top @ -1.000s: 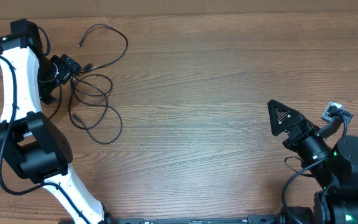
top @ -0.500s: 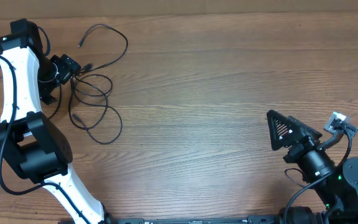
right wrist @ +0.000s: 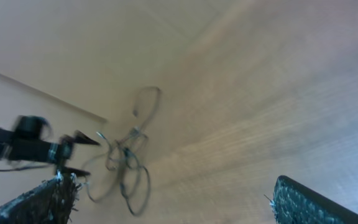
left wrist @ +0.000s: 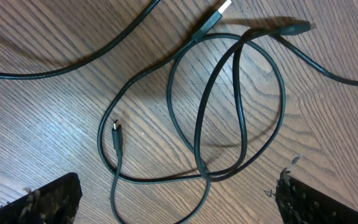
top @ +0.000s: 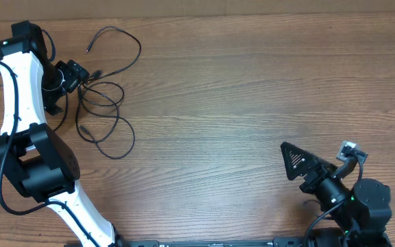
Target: Untangle cables
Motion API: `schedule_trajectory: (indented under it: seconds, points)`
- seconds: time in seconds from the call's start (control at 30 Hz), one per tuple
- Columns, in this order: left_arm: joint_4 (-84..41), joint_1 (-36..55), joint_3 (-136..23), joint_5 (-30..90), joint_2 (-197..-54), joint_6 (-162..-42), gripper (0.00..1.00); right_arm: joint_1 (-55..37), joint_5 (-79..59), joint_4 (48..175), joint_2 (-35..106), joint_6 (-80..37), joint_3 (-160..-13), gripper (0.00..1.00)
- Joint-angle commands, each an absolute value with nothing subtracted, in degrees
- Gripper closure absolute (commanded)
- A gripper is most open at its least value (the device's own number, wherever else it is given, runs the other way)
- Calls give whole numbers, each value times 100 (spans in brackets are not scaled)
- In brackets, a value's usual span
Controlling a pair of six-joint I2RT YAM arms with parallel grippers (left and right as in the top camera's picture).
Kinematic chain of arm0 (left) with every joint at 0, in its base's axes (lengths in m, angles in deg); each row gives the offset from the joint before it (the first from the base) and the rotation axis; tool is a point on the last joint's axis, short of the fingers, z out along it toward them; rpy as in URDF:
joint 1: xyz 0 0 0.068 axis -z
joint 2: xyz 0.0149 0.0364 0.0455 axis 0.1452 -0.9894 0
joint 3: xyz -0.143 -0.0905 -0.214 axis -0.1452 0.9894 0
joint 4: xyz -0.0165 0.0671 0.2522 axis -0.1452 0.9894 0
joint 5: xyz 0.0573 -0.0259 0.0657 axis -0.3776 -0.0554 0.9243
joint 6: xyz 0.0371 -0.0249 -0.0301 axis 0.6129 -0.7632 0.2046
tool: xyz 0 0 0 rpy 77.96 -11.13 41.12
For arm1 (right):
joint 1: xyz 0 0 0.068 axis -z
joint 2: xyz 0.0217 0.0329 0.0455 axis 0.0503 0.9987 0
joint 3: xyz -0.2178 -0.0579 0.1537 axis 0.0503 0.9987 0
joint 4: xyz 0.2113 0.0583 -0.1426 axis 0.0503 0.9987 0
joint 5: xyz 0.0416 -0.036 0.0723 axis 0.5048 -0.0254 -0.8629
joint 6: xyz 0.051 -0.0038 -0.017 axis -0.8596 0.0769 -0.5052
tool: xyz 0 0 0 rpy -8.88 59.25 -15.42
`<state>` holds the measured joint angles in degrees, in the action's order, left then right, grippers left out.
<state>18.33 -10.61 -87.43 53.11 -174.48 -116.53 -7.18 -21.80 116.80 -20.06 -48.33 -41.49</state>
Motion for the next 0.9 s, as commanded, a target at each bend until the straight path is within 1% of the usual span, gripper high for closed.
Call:
schedule_trajectory:
  seconds: [0.0,0.13,0.87]
  points:
    - [1815,-1037,-8728,5355,-17478,-11649,1,-766,-2126,11951,-2102,-4835,-4178,0]
    - [1813,-1037,-8728,5355,-17478,-11646,1,-768,-2126,12279,-2234,-4835,-4178,0]
    - [1813,-1037,-8728,5355,-17478,-11646,0,-770,-2128,12283,-3261,-4835,-4077,0]
